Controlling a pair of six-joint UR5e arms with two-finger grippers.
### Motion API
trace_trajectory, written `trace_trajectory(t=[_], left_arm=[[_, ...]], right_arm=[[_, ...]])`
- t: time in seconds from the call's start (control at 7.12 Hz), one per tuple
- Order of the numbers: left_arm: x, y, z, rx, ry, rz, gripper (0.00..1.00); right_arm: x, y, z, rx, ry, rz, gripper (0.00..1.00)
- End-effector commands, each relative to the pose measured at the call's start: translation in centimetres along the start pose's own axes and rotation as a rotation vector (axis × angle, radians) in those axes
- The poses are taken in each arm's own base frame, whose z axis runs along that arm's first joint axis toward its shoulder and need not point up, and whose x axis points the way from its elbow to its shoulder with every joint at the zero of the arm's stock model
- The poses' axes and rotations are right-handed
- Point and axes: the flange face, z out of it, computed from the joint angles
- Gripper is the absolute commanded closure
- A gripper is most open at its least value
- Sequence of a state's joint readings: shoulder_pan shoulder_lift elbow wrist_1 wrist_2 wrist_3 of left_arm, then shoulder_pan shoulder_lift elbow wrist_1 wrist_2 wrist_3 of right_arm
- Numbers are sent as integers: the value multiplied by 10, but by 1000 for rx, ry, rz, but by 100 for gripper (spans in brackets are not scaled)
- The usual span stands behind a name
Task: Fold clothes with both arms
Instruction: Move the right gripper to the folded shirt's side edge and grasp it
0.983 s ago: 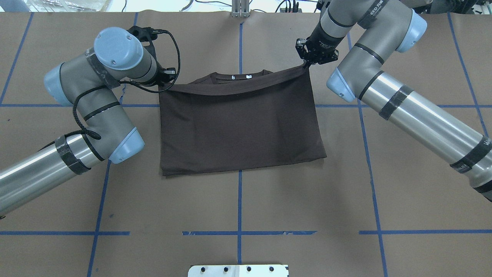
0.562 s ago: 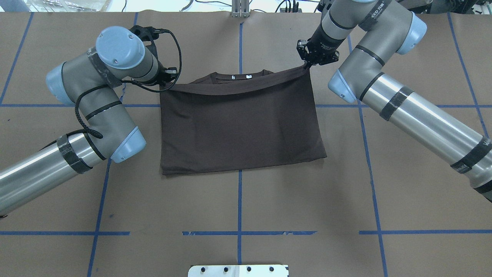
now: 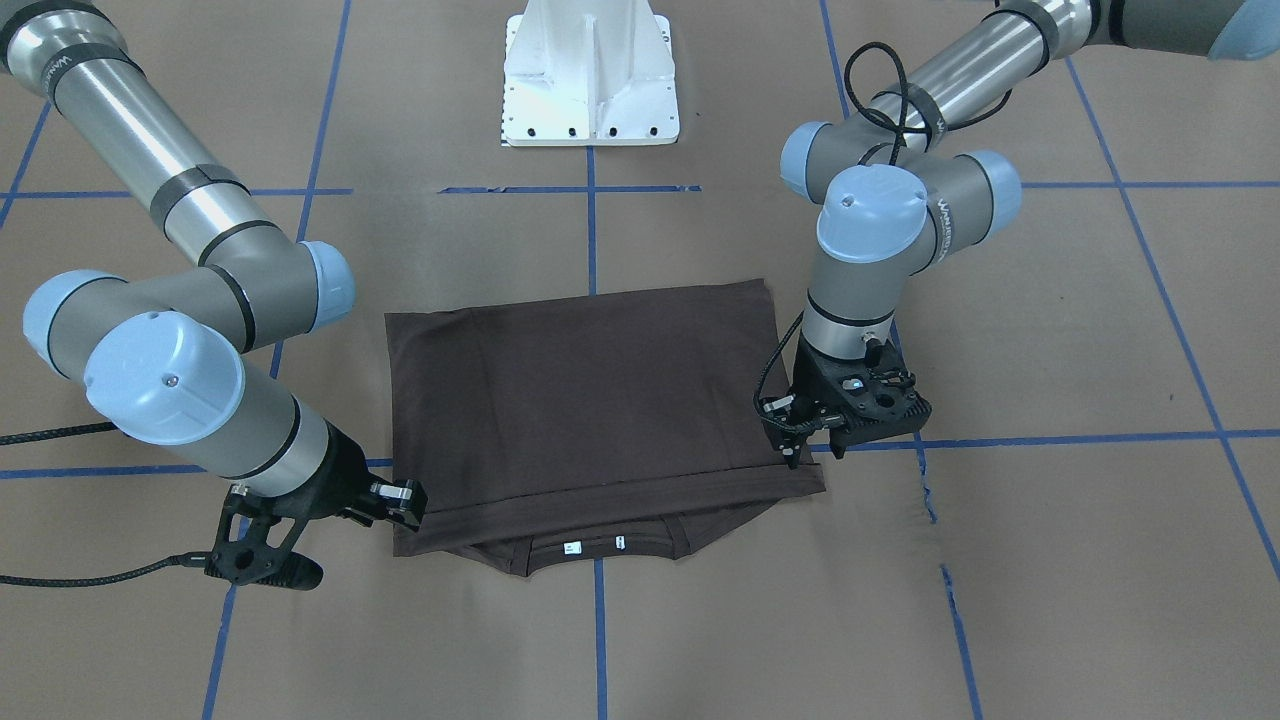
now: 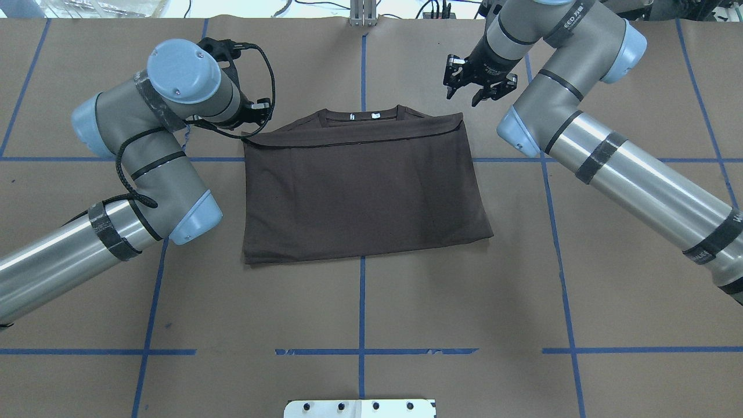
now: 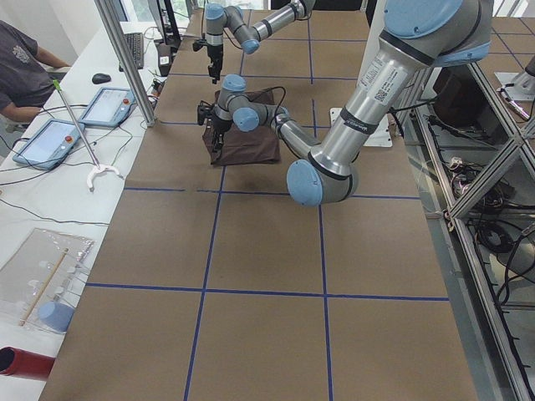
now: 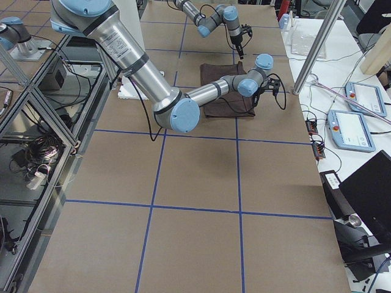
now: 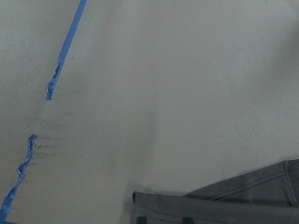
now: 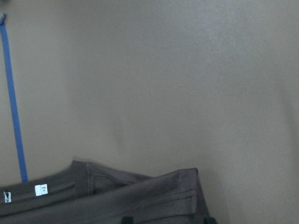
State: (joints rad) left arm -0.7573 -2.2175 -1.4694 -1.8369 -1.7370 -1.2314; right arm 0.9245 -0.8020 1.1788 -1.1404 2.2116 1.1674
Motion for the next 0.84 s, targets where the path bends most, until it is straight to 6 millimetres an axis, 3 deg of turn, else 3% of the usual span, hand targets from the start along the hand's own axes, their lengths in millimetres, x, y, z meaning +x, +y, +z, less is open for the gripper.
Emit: trace_trajectory(t=[0.0,0.14,0.28,0.42,0.7], left_arm=[[5,-1,-6,0,13,0,0],[7,0,-6,3,23,1,0],[8,2,-6,5,31,3,0],[10,3,-7,6,40,-40,0],[12,3,-9,8,52,-62,0]], right_arm=[[15,60,-14,-11,-52,-39,0],[26,99,-2,-19,-46,1,0],[30,157,23,1,-20,6,0],[52,189,40,6,15,-10,0],[76,201,40,-13,33,-5,0]])
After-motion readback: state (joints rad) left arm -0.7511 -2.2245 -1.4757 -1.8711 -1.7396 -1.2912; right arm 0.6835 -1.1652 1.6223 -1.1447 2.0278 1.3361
